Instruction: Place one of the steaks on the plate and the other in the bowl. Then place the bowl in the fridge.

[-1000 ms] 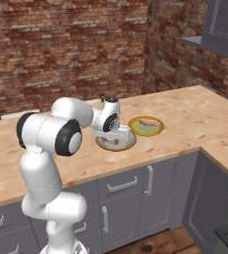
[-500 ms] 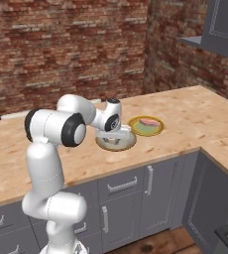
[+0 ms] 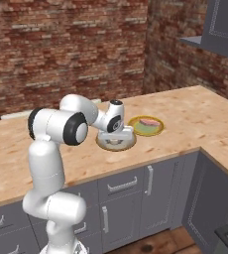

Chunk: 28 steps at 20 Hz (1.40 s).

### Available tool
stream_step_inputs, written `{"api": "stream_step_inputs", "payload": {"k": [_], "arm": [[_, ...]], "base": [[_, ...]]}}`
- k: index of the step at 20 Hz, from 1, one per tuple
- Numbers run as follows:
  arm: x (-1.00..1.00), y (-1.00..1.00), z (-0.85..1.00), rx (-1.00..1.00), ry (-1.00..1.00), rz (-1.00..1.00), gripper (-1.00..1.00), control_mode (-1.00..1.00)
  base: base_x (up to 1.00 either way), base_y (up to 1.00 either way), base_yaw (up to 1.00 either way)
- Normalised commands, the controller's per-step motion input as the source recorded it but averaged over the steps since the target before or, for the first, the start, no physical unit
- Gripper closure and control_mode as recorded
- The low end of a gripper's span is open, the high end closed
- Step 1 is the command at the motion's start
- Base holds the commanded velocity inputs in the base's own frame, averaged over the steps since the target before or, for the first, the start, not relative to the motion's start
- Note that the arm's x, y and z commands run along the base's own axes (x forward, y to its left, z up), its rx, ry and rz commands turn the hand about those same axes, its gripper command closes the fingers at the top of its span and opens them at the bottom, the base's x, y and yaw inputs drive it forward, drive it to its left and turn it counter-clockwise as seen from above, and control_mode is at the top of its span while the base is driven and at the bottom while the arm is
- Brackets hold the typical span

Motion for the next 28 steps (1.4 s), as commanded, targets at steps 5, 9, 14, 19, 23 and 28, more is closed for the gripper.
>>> {"api": "stream_step_inputs", "payload": {"k": [5,9,14,19,23,28], "arm": [[0.04,0.00,0.00,0.00,0.00,0.06,-1.00,-1.00],[0.02,0.00,0.00,0.00,0.00,0.05,-1.00,-1.00],[0.00,-0.02,0.00,0.00,0.00,0.02,-1.00,-1.00],[-0.02,0.02,0.21,-0.01,0.00,0.00,-1.00,-1.00],[-0.76,0.24,0.98,0.00,-0.10,-0.03,-1.00,-1.00],[-1.00,0.43,0.95,-0.03,-0.05,-0.01,-1.00,-1.00]], "base": [[0.00,0.00,0.00],[0.00,0.00,0.00],[0.00,0.00,0.00],[0.00,0.00,0.00],[0.00,0.00,0.00],[0.00,0.00,0.00]]}}
